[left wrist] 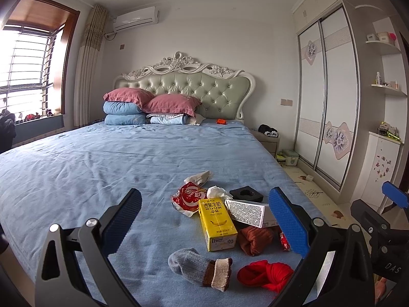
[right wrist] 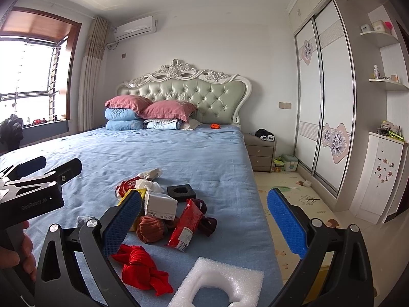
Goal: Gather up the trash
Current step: 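Move both tools toward the pile of trash on the bed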
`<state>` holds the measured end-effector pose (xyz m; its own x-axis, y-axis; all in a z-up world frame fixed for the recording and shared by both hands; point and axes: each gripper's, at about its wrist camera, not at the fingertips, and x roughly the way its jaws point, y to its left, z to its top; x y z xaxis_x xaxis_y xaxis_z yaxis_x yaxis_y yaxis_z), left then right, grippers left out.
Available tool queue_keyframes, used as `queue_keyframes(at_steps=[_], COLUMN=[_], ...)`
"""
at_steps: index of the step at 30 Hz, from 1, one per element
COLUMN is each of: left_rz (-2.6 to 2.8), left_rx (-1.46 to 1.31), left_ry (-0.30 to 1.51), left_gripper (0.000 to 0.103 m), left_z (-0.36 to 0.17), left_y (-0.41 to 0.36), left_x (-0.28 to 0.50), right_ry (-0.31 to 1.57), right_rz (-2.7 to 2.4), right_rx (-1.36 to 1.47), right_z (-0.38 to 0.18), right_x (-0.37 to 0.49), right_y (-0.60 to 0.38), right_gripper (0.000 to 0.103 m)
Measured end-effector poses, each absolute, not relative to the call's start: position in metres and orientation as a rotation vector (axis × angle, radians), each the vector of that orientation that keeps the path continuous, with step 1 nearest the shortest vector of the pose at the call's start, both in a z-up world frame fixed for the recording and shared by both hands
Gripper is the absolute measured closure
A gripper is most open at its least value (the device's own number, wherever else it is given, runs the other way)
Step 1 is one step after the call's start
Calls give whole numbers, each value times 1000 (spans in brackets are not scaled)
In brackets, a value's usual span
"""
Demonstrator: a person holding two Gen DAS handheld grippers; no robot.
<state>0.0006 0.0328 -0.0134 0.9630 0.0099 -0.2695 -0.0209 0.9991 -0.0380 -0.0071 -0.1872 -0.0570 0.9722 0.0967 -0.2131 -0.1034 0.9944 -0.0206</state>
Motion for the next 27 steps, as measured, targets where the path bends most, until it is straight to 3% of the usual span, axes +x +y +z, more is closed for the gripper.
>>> queue_keyframes(at_steps=[27], left_rz=[86], left_rx=[-65], left_ry=[392], left_gripper=[4], left_z=[-43], left_y=[83], left_x=[4], right_ry=[312], right_rz=[279], right_rx=[-155], right_z=[-75], right_x=[-11], right_y=[-128], right_gripper=[8])
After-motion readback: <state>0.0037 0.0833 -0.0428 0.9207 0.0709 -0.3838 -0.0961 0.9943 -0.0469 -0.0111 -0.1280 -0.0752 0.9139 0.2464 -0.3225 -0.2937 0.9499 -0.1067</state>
